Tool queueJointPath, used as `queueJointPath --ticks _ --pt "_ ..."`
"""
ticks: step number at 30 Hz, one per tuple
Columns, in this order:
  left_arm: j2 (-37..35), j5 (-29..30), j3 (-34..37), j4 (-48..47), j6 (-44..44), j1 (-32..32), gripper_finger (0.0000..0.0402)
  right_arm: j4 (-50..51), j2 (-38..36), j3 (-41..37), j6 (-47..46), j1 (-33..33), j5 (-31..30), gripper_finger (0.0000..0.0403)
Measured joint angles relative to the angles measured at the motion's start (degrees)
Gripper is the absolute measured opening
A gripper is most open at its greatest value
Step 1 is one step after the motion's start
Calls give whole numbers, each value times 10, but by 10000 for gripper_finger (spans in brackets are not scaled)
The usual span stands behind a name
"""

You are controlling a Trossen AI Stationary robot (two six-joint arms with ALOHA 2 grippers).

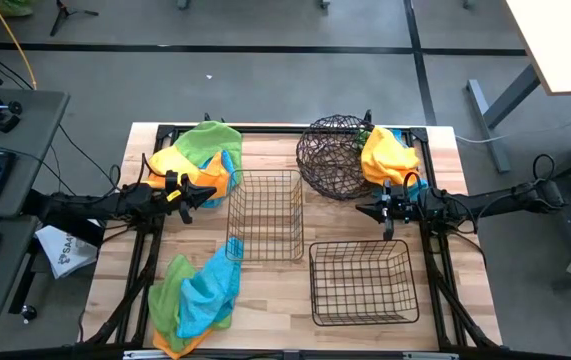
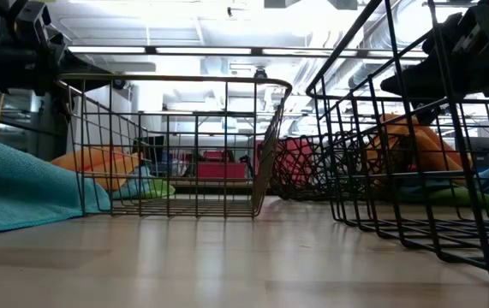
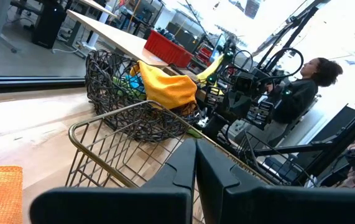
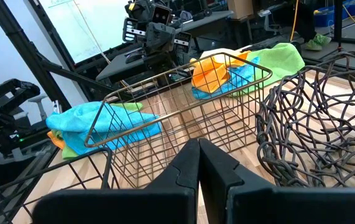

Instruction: Sort microfiber towel by color & place in baskets

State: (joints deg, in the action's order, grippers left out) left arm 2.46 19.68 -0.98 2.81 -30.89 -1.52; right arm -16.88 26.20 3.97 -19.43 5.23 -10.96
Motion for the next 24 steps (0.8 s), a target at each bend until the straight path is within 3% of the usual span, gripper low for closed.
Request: queueJointPath --ticks 24 --pt "0 4 0 5 -5 0 0 0 0 0 0 0 0 3"
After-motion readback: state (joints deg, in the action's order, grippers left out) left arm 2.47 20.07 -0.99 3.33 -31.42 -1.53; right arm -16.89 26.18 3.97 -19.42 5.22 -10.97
